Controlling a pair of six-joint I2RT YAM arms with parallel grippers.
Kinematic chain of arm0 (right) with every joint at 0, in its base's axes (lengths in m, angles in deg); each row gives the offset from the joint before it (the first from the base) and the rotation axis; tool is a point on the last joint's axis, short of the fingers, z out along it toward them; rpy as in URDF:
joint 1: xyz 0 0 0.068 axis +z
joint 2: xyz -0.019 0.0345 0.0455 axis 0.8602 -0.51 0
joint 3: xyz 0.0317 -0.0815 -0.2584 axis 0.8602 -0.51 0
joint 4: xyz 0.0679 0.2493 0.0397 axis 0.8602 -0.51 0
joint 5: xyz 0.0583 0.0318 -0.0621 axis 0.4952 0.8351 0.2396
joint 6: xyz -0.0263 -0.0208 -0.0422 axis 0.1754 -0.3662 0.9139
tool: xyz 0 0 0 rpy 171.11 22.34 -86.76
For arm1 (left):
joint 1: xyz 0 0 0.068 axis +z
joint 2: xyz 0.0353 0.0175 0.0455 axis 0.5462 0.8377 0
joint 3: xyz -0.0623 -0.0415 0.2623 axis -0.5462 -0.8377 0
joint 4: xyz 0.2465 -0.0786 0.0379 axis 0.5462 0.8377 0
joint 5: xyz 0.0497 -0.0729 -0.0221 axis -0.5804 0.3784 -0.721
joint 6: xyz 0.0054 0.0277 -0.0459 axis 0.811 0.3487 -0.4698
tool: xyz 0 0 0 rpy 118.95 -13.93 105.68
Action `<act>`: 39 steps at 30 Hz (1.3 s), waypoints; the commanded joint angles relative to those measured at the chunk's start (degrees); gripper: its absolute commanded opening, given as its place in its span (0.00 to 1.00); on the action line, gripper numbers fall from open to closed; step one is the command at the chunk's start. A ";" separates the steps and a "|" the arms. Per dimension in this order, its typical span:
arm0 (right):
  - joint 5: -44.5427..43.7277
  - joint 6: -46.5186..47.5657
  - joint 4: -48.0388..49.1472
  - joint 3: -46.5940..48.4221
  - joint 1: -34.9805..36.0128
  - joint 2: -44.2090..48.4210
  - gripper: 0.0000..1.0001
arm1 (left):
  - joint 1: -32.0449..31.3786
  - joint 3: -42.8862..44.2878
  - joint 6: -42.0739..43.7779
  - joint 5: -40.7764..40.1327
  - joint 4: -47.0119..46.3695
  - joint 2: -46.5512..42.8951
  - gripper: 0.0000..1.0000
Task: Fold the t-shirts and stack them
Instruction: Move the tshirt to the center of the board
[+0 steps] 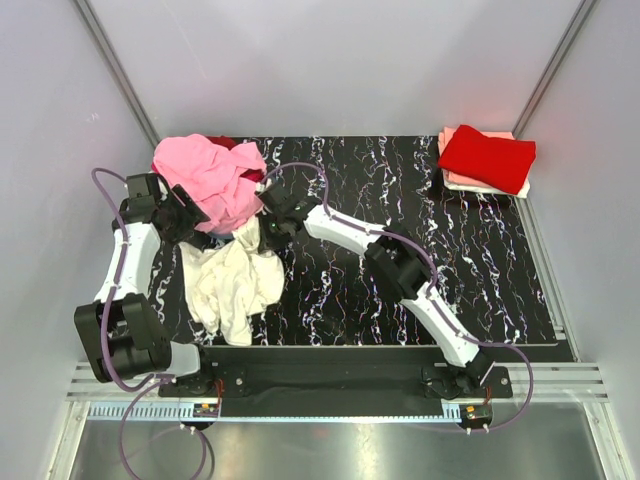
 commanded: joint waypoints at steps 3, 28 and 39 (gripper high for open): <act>-7.68 7.19 -10.06 8.69 -0.08 13.69 0.00 | 0.30 -0.46 0.21 -0.78 -4.93 -0.35 0.66; -32.02 1.84 -7.00 -39.53 -0.08 80.85 0.00 | -5.58 8.32 -5.94 -7.46 -8.71 21.88 0.02; -33.79 -1.32 -14.03 -47.28 -0.08 91.49 0.00 | -7.34 32.24 -18.49 -11.31 -3.00 38.33 0.00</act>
